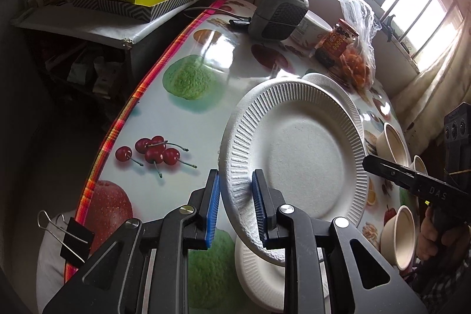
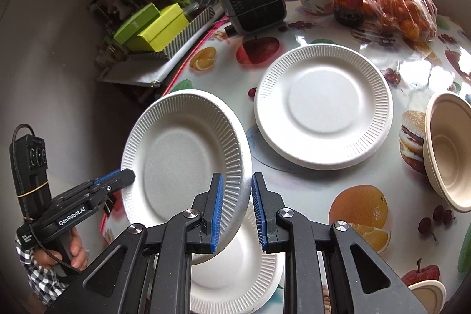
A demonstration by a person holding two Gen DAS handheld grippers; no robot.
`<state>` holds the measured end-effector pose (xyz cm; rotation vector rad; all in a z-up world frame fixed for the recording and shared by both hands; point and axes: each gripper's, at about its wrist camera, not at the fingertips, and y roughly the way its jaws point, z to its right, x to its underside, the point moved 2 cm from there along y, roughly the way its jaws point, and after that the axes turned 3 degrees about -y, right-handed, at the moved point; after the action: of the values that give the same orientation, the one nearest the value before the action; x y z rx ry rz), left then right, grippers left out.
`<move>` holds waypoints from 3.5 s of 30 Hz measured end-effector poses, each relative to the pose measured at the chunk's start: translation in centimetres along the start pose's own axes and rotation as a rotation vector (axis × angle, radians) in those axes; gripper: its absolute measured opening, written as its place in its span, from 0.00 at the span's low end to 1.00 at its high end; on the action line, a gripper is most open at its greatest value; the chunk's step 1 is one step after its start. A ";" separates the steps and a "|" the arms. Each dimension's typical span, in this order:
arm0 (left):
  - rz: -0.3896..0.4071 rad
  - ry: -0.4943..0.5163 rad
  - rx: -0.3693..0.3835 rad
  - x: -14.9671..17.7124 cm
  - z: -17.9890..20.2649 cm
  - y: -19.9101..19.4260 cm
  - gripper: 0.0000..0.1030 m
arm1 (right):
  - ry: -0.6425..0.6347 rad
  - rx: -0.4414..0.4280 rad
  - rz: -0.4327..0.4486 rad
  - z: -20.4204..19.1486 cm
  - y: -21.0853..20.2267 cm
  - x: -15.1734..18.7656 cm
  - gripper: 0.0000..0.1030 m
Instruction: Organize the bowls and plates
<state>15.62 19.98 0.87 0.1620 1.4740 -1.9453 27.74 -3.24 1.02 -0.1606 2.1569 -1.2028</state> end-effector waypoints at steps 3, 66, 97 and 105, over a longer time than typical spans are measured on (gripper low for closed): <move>-0.009 0.004 0.002 0.8 0.2 -0.1 0.22 | 0.004 0.001 -0.007 0.1 -0.2 1.2 0.19; -0.102 0.083 -0.041 6.6 1.4 1.2 0.23 | 0.019 0.055 -0.080 1.7 0.4 8.3 0.21; -0.038 0.119 -0.048 4.5 3.1 -0.7 0.39 | -0.001 0.055 0.008 2.1 -3.6 6.7 0.39; -0.005 0.143 0.002 0.6 5.9 -0.4 0.39 | 0.014 0.086 0.091 4.6 -6.6 3.5 0.44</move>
<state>16.71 14.54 2.95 0.3036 1.5652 -1.9737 26.46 -11.72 2.92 -0.0166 2.0970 -1.2450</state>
